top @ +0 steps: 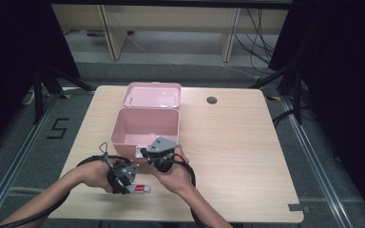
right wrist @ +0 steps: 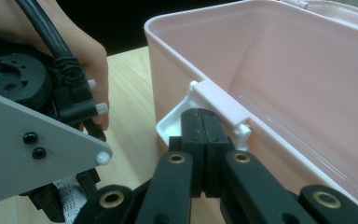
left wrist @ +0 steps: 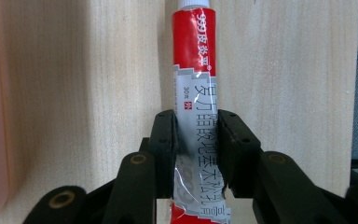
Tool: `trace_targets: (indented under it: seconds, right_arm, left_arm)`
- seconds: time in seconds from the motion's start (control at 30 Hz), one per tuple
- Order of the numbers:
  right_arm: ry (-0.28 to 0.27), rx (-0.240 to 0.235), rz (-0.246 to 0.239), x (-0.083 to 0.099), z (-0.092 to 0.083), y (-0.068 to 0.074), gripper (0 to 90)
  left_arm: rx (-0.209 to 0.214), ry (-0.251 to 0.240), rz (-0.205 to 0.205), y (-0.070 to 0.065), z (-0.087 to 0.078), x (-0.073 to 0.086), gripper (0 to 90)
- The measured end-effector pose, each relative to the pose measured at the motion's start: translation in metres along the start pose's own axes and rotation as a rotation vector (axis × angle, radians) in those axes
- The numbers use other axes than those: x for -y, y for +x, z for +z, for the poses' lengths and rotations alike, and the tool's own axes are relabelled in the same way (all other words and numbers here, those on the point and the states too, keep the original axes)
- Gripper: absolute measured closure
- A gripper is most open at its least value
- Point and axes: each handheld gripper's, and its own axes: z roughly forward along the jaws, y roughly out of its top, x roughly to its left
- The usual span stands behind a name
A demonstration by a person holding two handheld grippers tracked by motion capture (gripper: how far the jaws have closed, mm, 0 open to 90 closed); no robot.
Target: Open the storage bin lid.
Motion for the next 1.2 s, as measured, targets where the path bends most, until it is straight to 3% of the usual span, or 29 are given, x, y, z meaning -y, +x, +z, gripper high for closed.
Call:
trace_targets:
  seconds: [0.03,0.13,0.17,0.63,0.7,0.77,0.83,0.87,0.9,0.97,1.2]
  right_arm:
    - [0.0,0.0,0.0,0.0,0.0,0.0,90.0]
    - [0.001,0.0,0.003,0.0,0.0,0.0,90.0]
    - [0.001,0.0,0.003,0.0,0.0,0.0,90.0]
    - [-0.002,-0.001,0.006,0.001,0.0,0.0,90.0]
    - [-0.003,0.001,0.002,0.001,0.0,0.0,90.0]
    - [-0.006,-0.001,0.005,0.001,0.0,0.0,90.0]
    - [-0.004,-0.001,0.004,0.001,0.0,0.0,90.0]
    - [-0.004,-0.001,0.004,0.001,0.0,0.0,90.0]
    - [-0.004,-0.002,0.004,0.0,0.0,0.0,90.0]
    - [-0.003,0.001,0.004,0.0,0.0,0.0,90.0]
    - [-0.003,-0.003,0.003,0.0,0.0,0.0,90.0]
  left_arm:
    - [-0.009,0.04,0.049,0.003,-0.003,0.0,68.3]
    - [-0.016,0.02,0.042,0.001,-0.004,0.0,68.4]
    - [-0.018,-0.015,0.007,-0.001,-0.003,0.001,68.4]
    - [-0.019,-0.014,0.022,-0.004,-0.013,0.001,68.5]
    - [-0.059,0.001,0.043,-0.003,-0.018,0.001,68.5]
    - [-0.035,0.001,0.049,-0.004,-0.022,0.002,68.5]
    - [-0.035,-0.031,0.019,-0.006,-0.024,0.003,68.5]
    - [-0.071,-0.02,0.04,-0.004,-0.028,0.003,68.5]
    - [-0.078,-0.012,0.049,-0.004,-0.031,0.003,68.5]
    - [-0.057,-0.011,0.053,-0.003,-0.035,0.004,68.5]
    - [-0.064,-0.021,0.054,-0.003,-0.044,0.002,68.5]
